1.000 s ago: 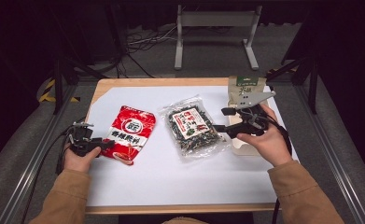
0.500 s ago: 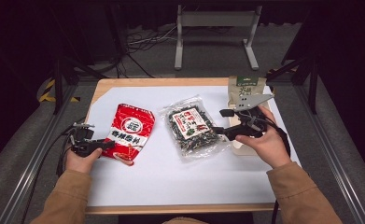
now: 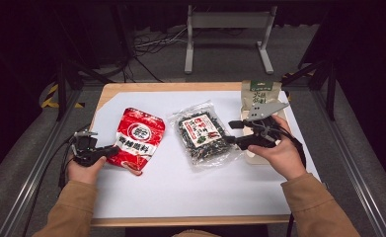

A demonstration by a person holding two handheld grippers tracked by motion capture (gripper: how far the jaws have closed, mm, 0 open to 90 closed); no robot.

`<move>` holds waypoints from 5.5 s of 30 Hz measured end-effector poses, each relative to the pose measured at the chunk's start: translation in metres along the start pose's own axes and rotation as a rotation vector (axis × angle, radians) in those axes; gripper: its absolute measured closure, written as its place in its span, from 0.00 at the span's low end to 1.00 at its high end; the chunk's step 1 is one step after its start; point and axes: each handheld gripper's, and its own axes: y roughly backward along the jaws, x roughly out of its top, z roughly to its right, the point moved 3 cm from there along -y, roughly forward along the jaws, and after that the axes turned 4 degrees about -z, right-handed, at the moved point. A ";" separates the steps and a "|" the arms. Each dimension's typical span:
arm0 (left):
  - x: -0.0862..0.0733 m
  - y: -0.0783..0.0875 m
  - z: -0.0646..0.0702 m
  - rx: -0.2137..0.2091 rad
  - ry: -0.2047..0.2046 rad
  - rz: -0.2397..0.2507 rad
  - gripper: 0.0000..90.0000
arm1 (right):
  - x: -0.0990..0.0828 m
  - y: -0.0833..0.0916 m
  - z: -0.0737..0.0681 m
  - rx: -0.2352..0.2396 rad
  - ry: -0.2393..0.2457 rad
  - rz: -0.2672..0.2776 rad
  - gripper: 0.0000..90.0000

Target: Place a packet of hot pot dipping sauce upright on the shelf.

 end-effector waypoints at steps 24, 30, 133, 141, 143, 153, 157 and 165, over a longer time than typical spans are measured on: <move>0.008 0.058 0.066 -0.103 -0.198 0.251 0.87 | 0.007 -0.030 -0.040 0.048 -0.074 -0.014 0.50; 0.006 0.060 0.092 -0.153 -0.282 0.270 0.87 | 0.005 -0.041 -0.043 0.062 -0.115 0.006 0.48; -0.010 0.033 0.087 -0.195 -0.347 0.255 0.61 | 0.033 0.035 -0.004 -0.059 0.019 0.134 1.00; -0.010 0.033 0.083 -0.180 -0.336 0.253 0.60 | 0.035 0.052 0.011 -0.099 0.026 0.117 1.00; -0.010 0.033 0.081 -0.174 -0.333 0.257 0.59 | 0.035 0.056 0.015 -0.109 0.024 0.113 1.00; -0.010 0.034 0.076 -0.166 -0.320 0.256 0.58 | 0.034 0.070 0.038 -0.146 0.014 0.105 1.00; -0.011 0.034 0.074 -0.164 -0.312 0.255 0.58 | 0.034 0.075 0.048 -0.169 0.020 0.100 1.00; -0.015 0.038 0.071 -0.153 -0.305 0.251 0.58 | 0.032 0.084 0.065 -0.199 0.033 0.097 1.00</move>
